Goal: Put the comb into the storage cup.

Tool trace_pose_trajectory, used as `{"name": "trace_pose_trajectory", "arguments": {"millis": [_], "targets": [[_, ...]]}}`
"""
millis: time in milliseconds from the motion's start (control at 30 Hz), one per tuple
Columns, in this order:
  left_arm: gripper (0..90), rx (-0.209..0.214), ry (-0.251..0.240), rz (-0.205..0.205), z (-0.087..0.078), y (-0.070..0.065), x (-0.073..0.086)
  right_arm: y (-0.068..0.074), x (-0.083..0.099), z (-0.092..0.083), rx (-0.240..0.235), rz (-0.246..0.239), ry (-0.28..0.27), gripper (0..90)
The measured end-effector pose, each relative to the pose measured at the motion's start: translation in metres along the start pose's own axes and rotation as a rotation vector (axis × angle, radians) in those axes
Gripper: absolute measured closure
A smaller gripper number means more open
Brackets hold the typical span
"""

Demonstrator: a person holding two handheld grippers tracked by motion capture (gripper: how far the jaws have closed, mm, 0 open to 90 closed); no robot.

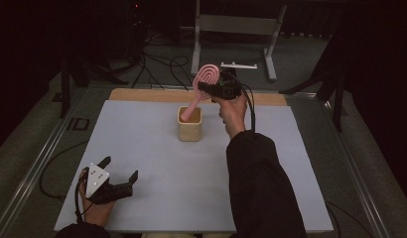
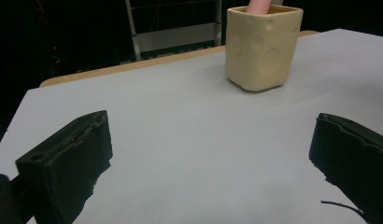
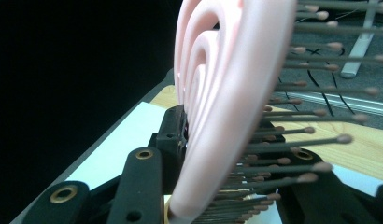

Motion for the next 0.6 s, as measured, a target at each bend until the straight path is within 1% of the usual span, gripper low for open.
{"name": "trace_pose_trajectory", "arguments": {"millis": [200,600], "targets": [[0.1,0.001,0.002,0.001,0.0001,0.0,0.0002,-0.0011,0.0031,0.0027,0.001,0.005,0.008,63.6],[0.1,0.002,0.003,0.003,0.0001,0.0,0.0003,-0.0013,0.0066,0.0064,0.005,-0.003,0.02,63.7]]}}
Point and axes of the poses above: each handheld gripper's, and its own axes: z roughly forward along the jaws, x roughly out of its underside, y roughly to its left, the point moved 4 cm from there along z, roughly forward along the jaws, and after that the axes turned 8 degrees about z, right-handed, at the moved point
